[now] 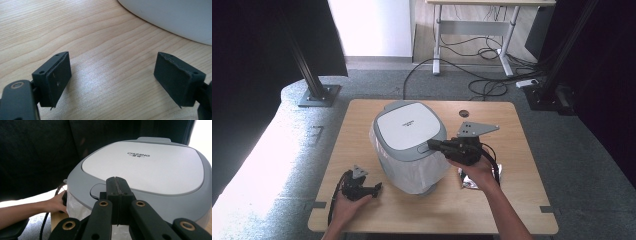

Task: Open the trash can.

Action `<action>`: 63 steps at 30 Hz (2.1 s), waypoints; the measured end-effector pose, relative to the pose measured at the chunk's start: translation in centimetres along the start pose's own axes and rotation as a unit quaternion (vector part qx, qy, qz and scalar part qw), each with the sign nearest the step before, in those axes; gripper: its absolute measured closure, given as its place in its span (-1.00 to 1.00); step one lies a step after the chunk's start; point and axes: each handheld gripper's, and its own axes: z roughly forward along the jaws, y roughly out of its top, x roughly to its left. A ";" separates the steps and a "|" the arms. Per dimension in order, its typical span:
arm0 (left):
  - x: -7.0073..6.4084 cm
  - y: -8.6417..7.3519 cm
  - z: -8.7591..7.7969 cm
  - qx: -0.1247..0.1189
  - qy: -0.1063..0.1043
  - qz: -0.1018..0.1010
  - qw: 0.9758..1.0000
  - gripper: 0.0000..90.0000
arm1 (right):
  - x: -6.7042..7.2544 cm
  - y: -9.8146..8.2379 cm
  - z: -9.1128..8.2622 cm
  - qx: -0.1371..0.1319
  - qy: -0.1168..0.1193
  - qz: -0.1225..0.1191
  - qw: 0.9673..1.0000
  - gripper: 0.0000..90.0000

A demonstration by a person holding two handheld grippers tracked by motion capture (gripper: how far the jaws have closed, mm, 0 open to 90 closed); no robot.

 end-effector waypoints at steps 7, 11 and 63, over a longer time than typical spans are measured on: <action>0.0 0.0 0.0 0.000 0.000 0.000 1.000 -0.68 | 0.2 0.0 0.2 0.003 0.005 -0.001 1.000 1.00; 0.0 0.0 0.0 0.001 0.000 0.001 1.000 -0.68 | 0.3 0.2 0.3 0.008 0.006 -0.002 1.000 0.99; -0.1 0.0 0.0 0.000 -0.001 0.002 1.000 -0.68 | -3.0 -10.2 -7.0 0.001 -0.133 0.014 0.991 0.13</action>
